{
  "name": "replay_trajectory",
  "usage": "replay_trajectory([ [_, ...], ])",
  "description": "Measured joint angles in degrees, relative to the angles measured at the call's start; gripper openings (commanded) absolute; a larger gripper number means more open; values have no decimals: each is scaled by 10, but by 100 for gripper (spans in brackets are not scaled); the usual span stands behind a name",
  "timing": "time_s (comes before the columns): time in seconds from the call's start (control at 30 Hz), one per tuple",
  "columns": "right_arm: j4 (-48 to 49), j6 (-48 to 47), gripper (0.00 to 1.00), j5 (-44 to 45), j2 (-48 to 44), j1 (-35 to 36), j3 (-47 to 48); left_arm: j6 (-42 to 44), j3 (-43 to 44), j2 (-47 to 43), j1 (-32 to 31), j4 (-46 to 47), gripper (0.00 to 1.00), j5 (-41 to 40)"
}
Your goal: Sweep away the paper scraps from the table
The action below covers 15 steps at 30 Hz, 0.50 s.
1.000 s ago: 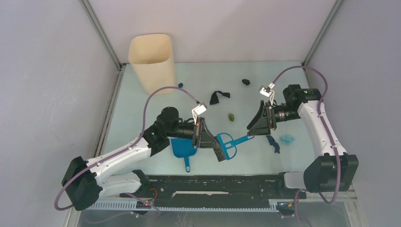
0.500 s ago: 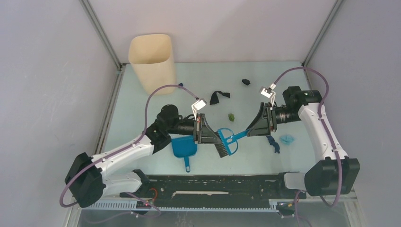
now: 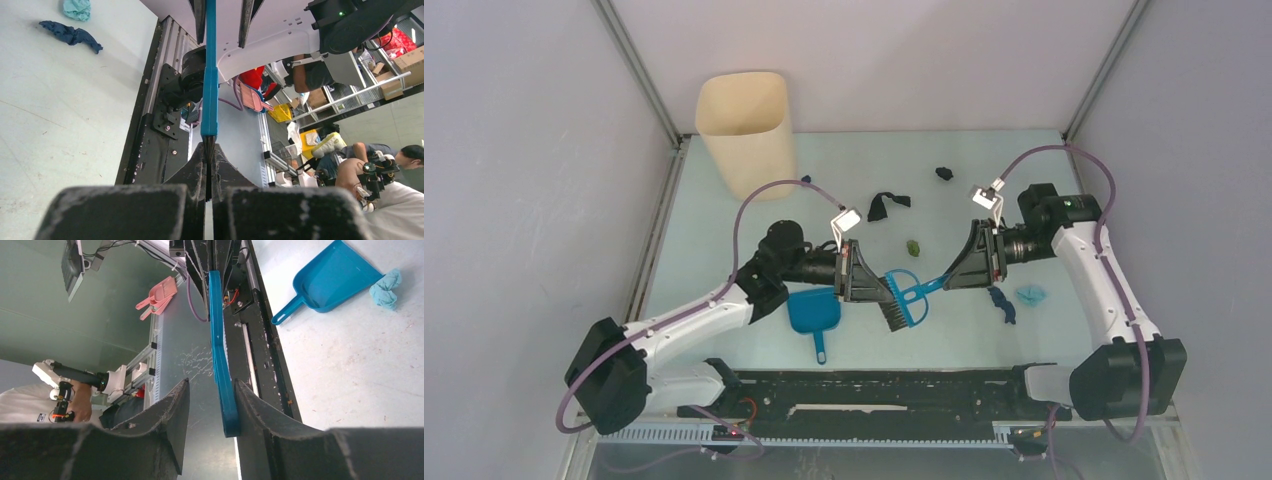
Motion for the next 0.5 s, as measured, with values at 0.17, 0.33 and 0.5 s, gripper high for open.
replay_trajectory([
  [0.17, 14, 11, 40, 0, 0, 7, -9, -1, 0, 7, 4, 3, 0, 0],
  [0.33, 23, 16, 38, 0, 0, 12, -11, -9, 0, 14, 7, 7, 0, 0],
  [0.5, 31, 23, 33, 0, 0, 13, -12, -19, 0, 19, 7, 18, 0, 9],
])
